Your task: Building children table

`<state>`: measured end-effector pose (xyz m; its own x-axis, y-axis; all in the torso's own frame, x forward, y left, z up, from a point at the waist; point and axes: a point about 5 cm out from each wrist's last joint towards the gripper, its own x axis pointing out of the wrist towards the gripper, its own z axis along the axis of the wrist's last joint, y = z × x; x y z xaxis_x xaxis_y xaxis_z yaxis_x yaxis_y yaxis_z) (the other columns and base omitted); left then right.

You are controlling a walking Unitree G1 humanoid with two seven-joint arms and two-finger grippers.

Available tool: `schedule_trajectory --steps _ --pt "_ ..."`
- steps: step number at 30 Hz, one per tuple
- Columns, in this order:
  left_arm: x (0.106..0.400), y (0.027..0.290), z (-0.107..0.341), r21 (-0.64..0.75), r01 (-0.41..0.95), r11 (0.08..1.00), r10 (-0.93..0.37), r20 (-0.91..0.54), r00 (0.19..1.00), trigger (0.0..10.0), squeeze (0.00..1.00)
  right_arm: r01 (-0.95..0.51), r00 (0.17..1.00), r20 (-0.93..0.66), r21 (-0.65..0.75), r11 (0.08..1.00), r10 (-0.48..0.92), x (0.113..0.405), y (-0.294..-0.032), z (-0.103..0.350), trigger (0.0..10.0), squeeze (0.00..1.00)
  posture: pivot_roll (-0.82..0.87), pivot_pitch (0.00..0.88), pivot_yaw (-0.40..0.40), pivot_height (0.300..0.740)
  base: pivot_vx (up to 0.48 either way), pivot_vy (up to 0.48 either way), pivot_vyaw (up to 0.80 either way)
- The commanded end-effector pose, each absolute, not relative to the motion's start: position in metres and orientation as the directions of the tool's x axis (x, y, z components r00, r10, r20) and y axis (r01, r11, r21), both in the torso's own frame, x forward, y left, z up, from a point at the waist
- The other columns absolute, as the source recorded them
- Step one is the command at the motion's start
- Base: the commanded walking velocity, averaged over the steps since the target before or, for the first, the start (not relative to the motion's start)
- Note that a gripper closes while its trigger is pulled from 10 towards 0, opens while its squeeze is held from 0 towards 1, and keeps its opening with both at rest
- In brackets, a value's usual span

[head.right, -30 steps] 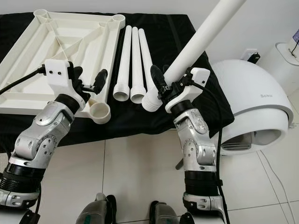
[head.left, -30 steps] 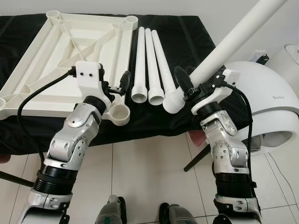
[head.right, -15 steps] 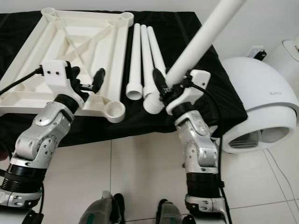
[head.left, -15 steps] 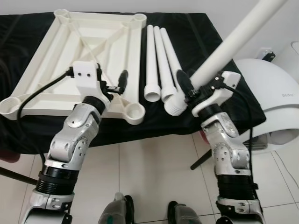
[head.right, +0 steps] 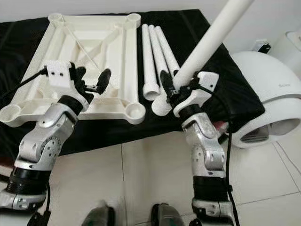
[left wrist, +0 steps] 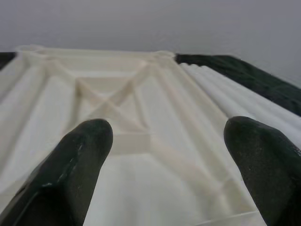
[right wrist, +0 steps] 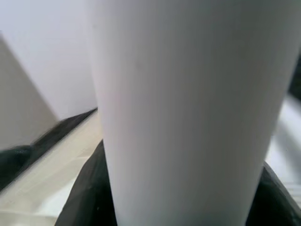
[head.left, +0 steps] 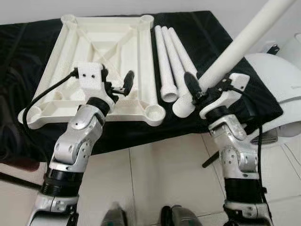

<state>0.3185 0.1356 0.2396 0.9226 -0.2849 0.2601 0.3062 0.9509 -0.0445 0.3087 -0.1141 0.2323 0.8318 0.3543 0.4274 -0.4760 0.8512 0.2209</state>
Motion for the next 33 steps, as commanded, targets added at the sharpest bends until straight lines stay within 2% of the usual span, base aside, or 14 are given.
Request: schedule_trajectory --steps 1,3,6,8,9,12,16,21,26,33 --pt "0.317 0.129 0.238 -0.027 0.341 0.940 -0.324 0.246 0.913 10.0 0.00 -0.457 0.837 0.430 0.208 0.865 0.339 0.309 -0.121 0.234 10.0 0.00 0.00 0.161 -0.007 0.740 0.000 0.000 0.00" --pt "0.316 0.117 0.238 0.042 0.418 0.908 -0.416 0.220 0.882 10.0 0.00 -0.452 0.837 0.432 0.203 0.868 0.335 0.310 -0.122 0.235 10.0 0.00 0.00 0.165 -0.016 0.740 0.000 0.000 0.00" --pt "0.315 0.111 0.237 0.033 0.455 0.890 -0.451 0.209 0.868 10.0 0.00 -0.448 0.838 0.433 0.198 0.872 0.333 0.311 -0.124 0.236 10.0 0.00 0.00 0.166 -0.017 0.740 0.000 0.000 0.00" --pt "0.312 0.102 0.235 0.059 0.538 0.841 -0.538 0.195 0.820 10.0 0.00 -0.443 0.839 0.434 0.191 0.876 0.329 0.314 -0.127 0.238 10.0 0.00 -0.01 0.169 -0.019 0.740 0.000 0.000 0.00" --pt "0.312 0.102 0.235 0.059 0.538 0.841 -0.538 0.195 0.820 10.0 0.00 -0.443 0.839 0.434 0.191 0.876 0.329 0.314 -0.127 0.238 10.0 0.00 -0.01 0.169 -0.019 0.740 0.000 0.000 0.00" --pt "0.306 0.089 0.233 0.165 0.649 0.742 -0.670 0.174 0.722 10.0 0.00 -0.426 0.840 0.436 0.166 0.889 0.321 0.318 -0.133 0.242 10.0 0.00 -0.01 0.169 -0.017 0.740 0.000 0.000 0.00" --pt "0.301 0.080 0.228 0.235 0.703 0.671 -0.740 0.144 0.658 10.0 0.00 -0.418 0.841 0.439 0.153 0.895 0.317 0.319 -0.137 0.245 10.0 0.00 -0.01 0.166 -0.015 0.740 0.000 0.000 0.00" --pt "0.291 0.068 0.207 0.302 0.794 0.528 -0.834 0.010 0.551 10.0 0.00 -0.407 0.835 0.445 0.107 0.907 0.323 0.321 -0.142 0.251 10.0 0.00 -0.02 0.164 -0.002 0.740 0.000 0.000 0.00" --pt "0.293 0.073 0.195 0.342 0.799 0.496 -0.835 -0.066 0.546 10.0 0.00 -0.405 0.827 0.458 0.083 0.911 0.326 0.322 -0.145 0.255 10.0 0.00 -0.02 0.158 0.015 0.740 0.000 0.000 0.00" --pt "0.310 0.088 0.181 0.375 0.763 0.527 -0.784 -0.132 0.606 10.0 0.00 -0.393 0.823 0.474 0.077 0.916 0.313 0.321 -0.147 0.258 10.0 0.00 -0.03 0.152 0.030 0.740 0.000 0.000 0.00"
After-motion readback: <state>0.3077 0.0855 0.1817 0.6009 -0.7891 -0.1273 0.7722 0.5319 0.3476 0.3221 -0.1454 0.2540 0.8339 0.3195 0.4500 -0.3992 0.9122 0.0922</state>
